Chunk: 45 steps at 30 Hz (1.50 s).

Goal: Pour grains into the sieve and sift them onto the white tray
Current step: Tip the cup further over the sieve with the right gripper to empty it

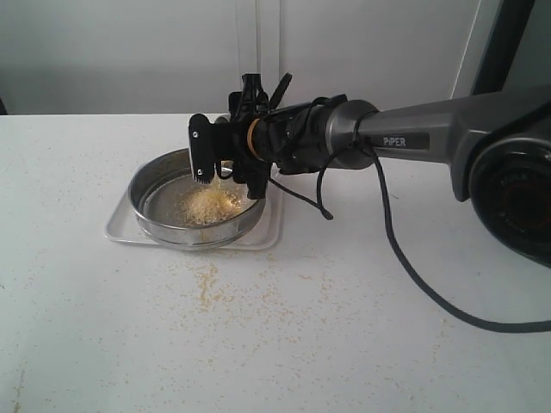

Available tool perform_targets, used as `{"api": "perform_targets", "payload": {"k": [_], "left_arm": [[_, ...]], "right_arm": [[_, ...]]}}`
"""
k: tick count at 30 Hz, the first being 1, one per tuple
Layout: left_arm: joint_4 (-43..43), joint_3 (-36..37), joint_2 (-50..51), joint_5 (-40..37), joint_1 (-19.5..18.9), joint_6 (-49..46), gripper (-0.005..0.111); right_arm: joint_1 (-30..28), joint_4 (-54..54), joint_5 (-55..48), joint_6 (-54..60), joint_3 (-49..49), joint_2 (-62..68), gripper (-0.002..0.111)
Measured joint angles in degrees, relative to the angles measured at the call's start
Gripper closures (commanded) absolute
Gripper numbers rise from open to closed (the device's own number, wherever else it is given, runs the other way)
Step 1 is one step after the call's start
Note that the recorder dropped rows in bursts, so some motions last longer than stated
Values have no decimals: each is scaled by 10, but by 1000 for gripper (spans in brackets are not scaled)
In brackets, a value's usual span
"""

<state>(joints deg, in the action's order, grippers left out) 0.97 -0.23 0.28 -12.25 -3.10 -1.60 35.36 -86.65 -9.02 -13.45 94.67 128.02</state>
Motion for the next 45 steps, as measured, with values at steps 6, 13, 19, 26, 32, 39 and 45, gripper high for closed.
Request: {"api": "perform_targets", "payload": {"k": [6, 13, 19, 26, 32, 39, 45], "left_arm": [[0, 0, 0, 0, 0, 0, 107], [0, 0, 0, 0, 0, 0, 107], [0, 0, 0, 0, 0, 0, 107], [0, 0, 0, 0, 0, 0, 107], [0, 0, 0, 0, 0, 0, 107], [0, 0, 0, 0, 0, 0, 107], [0, 0, 0, 0, 0, 0, 107]], "right_arm": [[5, -2, -23, 24, 0, 0, 108], [6, -4, -24, 32, 0, 0, 108], [6, -9, -26, 43, 0, 0, 108], [13, -32, -53, 46, 0, 0, 108], [18, -36, -60, 46, 0, 0, 108], [25, -36, -85, 46, 0, 0, 108], [29, -36, -96, 46, 0, 0, 108]]}}
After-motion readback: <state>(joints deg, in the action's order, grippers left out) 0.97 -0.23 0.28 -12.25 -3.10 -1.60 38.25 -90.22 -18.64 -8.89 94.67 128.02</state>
